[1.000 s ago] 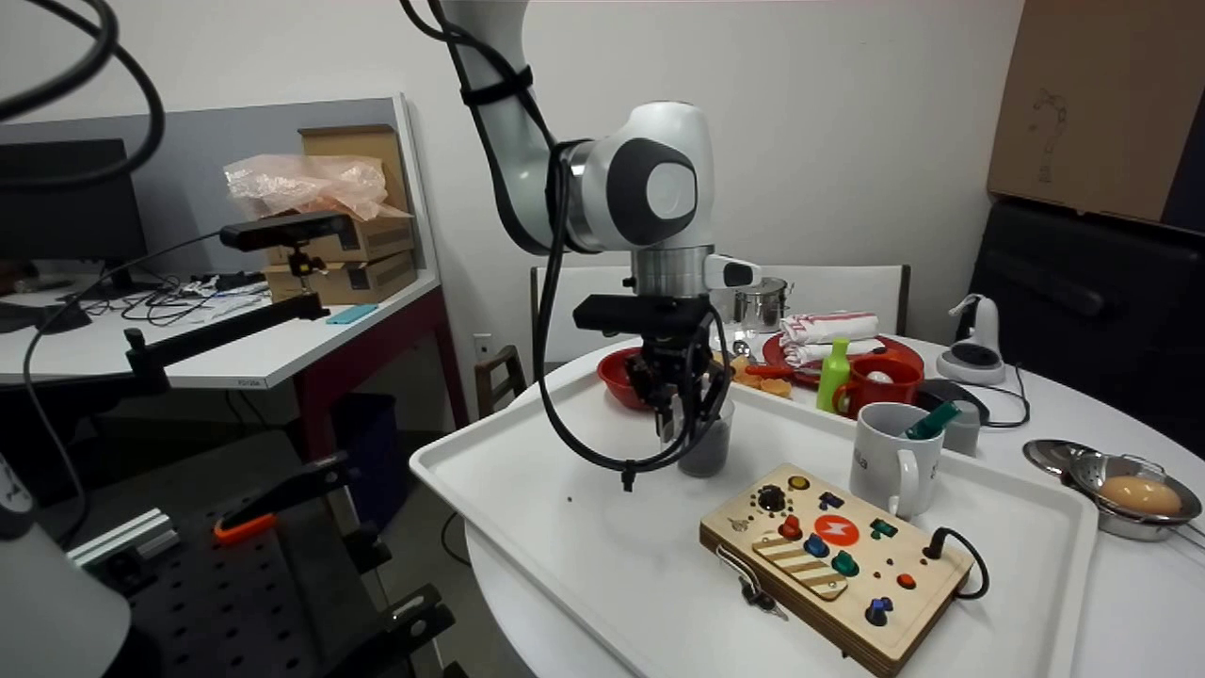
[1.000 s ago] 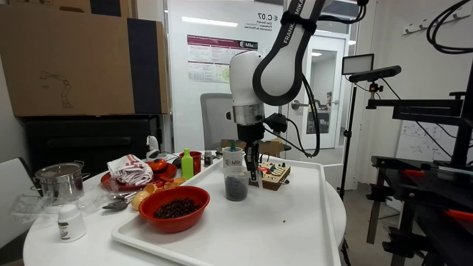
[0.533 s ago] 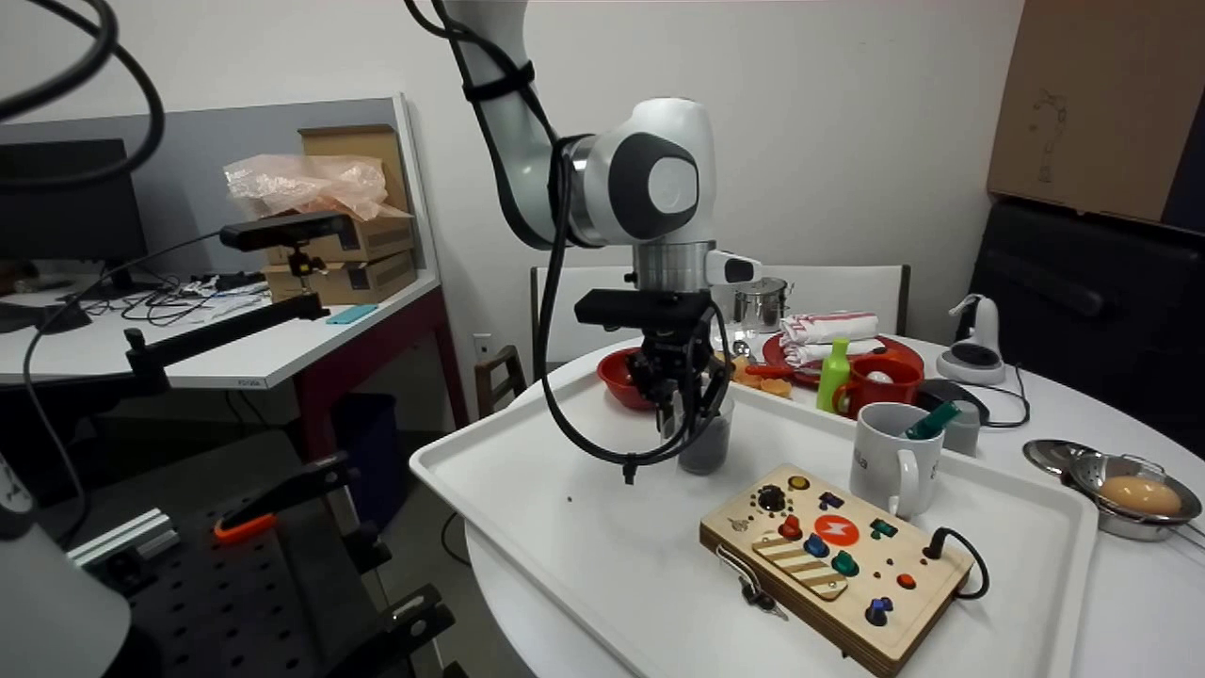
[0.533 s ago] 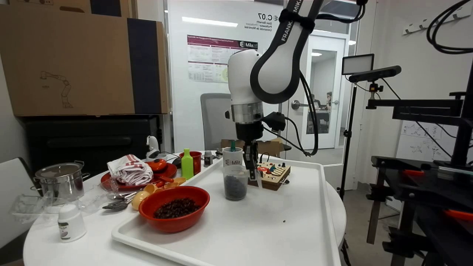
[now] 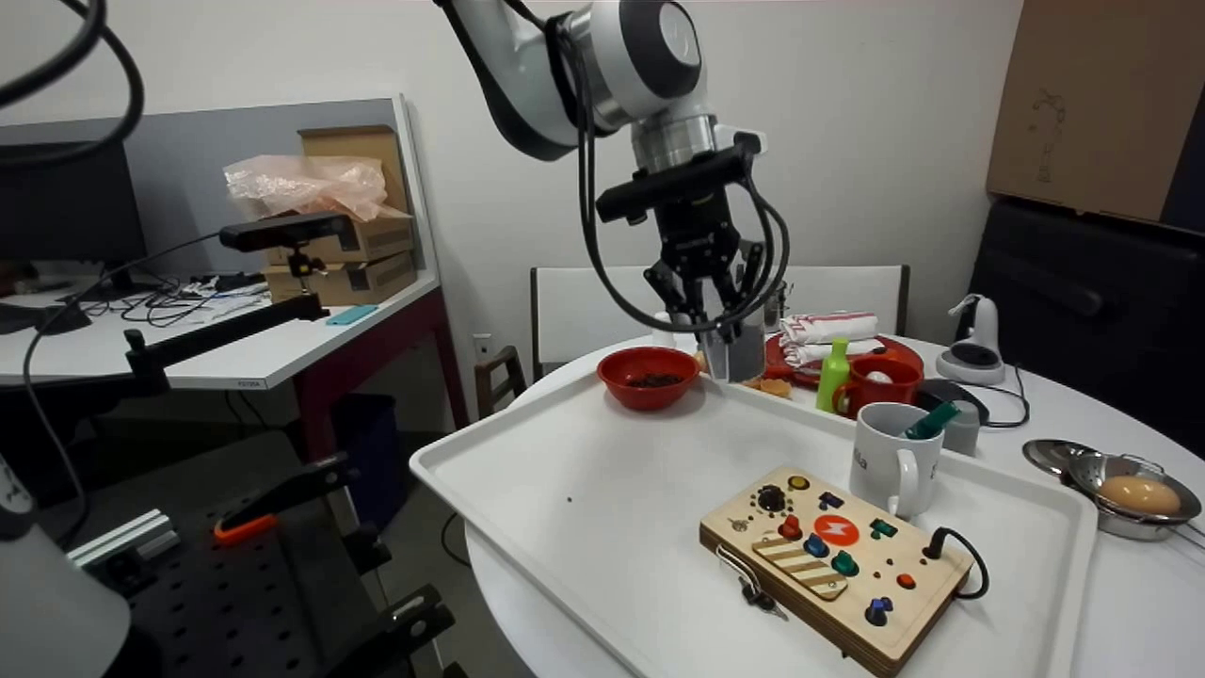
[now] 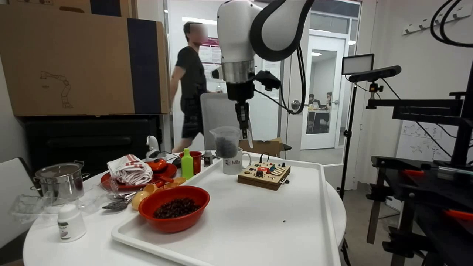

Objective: Pour the contents of the jug into the red bowl

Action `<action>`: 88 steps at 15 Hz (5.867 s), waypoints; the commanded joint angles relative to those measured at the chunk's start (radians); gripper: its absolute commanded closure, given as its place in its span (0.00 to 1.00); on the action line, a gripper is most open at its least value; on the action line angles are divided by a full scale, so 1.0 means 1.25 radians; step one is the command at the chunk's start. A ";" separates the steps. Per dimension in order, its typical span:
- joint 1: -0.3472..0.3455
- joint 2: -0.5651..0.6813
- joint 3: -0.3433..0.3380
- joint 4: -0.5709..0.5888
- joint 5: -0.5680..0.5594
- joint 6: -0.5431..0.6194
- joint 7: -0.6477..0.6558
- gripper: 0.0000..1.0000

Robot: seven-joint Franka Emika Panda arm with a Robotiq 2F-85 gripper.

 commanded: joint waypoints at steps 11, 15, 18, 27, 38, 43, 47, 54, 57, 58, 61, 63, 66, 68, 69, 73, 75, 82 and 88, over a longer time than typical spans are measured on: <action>0.009 -0.023 0.013 0.021 -0.109 -0.114 -0.045 0.93; 0.029 -0.018 0.044 0.053 -0.191 -0.232 -0.079 0.93; 0.048 -0.011 0.092 0.071 -0.246 -0.301 -0.104 0.93; 0.134 0.083 0.194 0.179 -0.453 -0.465 -0.162 0.93; 0.140 0.097 0.210 0.222 -0.464 -0.577 -0.158 0.93; 0.176 0.146 0.241 0.308 -0.521 -0.645 -0.201 0.93; 0.200 0.199 0.255 0.361 -0.550 -0.686 -0.247 0.93; 0.214 0.276 0.243 0.418 -0.600 -0.767 -0.282 0.93; 0.228 0.302 0.236 0.435 -0.657 -0.817 -0.288 0.93; 0.230 0.309 0.237 0.440 -0.673 -0.829 -0.289 0.93; 0.244 0.326 0.238 0.451 -0.728 -0.866 -0.297 0.93; 0.253 0.333 0.240 0.453 -0.761 -0.883 -0.305 0.93; 0.265 0.340 0.245 0.448 -0.796 -0.903 -0.311 0.93; 0.264 0.347 0.251 0.445 -0.797 -0.908 -0.302 0.93; 0.261 0.350 0.256 0.442 -0.789 -0.908 -0.295 0.93; 0.261 0.371 0.250 0.431 -0.793 -0.929 -0.270 0.93; 0.265 0.389 0.242 0.433 -0.804 -0.947 -0.258 0.93; 0.279 0.436 0.237 0.445 -0.865 -0.994 -0.237 0.93; 0.307 0.447 0.239 0.457 -0.942 -1.023 -0.234 0.93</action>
